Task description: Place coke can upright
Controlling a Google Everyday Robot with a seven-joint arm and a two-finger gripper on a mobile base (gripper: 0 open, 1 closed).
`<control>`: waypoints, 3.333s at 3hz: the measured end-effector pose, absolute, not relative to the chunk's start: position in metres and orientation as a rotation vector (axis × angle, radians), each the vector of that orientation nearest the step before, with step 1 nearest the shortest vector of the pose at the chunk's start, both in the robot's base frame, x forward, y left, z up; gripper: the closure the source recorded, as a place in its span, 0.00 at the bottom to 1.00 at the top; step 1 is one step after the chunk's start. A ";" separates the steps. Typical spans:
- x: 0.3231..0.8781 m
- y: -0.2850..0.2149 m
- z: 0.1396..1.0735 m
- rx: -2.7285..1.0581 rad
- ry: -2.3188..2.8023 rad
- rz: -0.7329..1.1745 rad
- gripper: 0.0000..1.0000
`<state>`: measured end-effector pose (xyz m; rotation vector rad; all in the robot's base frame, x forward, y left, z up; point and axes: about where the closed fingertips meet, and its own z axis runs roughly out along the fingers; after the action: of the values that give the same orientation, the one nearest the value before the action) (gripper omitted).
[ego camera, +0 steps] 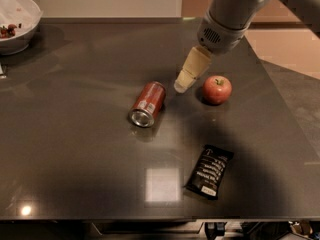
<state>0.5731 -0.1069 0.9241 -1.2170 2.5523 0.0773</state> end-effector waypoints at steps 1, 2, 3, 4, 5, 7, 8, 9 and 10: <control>0.587 -0.075 0.924 -1.105 2.603 -0.013 0.00; 0.589 -0.072 0.923 -1.055 2.619 -0.011 0.00; 0.589 -0.071 0.923 -1.052 2.621 -0.015 0.00; 0.589 -0.055 0.916 -1.012 2.649 -0.011 0.00; 0.591 -0.034 0.905 -0.945 2.701 -0.021 0.00; 0.589 -0.004 0.889 -0.693 2.834 -0.055 0.00; 0.588 0.004 0.879 -0.527 2.909 -0.087 0.00; 0.590 0.003 0.872 -0.367 2.958 -0.121 0.00; 0.587 0.005 0.863 -0.220 3.003 -0.111 0.00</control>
Offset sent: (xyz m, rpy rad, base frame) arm 0.0123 0.0285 -0.0005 -0.0407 -0.0185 -0.0828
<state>0.5873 0.0051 0.8628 -0.2198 3.0029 -0.1113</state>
